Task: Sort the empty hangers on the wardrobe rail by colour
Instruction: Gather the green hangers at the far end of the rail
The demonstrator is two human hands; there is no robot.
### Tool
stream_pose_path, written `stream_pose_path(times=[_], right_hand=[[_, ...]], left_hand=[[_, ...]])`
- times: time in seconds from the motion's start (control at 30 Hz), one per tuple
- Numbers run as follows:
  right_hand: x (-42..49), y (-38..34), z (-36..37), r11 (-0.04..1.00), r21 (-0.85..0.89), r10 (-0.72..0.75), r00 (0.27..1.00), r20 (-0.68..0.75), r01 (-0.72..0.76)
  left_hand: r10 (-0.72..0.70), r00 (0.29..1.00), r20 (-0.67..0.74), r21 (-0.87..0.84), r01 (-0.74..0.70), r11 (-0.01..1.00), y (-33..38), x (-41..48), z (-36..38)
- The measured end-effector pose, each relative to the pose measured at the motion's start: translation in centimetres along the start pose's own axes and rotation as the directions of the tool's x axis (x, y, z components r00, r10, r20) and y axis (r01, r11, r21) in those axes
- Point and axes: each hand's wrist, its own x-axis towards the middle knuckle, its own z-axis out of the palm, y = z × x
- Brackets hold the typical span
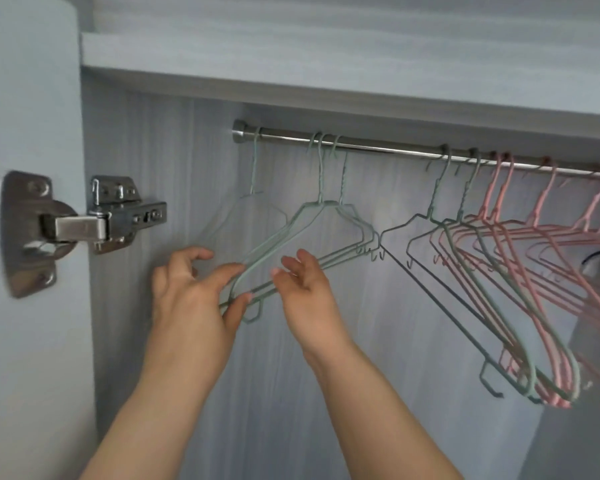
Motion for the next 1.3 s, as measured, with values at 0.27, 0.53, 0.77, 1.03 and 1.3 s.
stream_pose_path(times=[0.27, 0.53, 0.77, 1.03, 1.3], right_hand=[[1.2, -0.8, 1.0, 0.993, 0.109, -0.027, 0.992, -0.127, 0.041], [2.5, -2.3, 0.3, 0.99, 0.064, -0.108, 0.96, -0.258, 0.128], [4.3, -4.2, -2.5, 0.989, 0.147, 0.018, 0.957, -0.288, 0.026], [-0.6, 3.2, -7.0, 0.963, 0.109, 0.265, 0.941, -0.208, -0.247], [-7.9, 9.6, -15.5, 0.887, -0.277, 0.253, 0.891, -0.376, -0.369]], left_hand=[[0.071, 0.995, -0.068, 0.02, -0.07, 0.997, 1.6, -0.7, 0.4], [0.122, 0.99, -0.066, -0.002, -0.122, 0.992, 4.5, 0.3, 0.6], [0.238, 0.971, -0.031, -0.172, -0.24, 0.955, 6.9, -1.7, -0.9], [0.192, 0.981, 0.036, -0.469, -0.153, 0.87, 5.0, -5.7, -0.2], [0.137, 0.973, 0.187, -0.529, -0.018, 0.849, 4.7, -8.8, 1.5]])
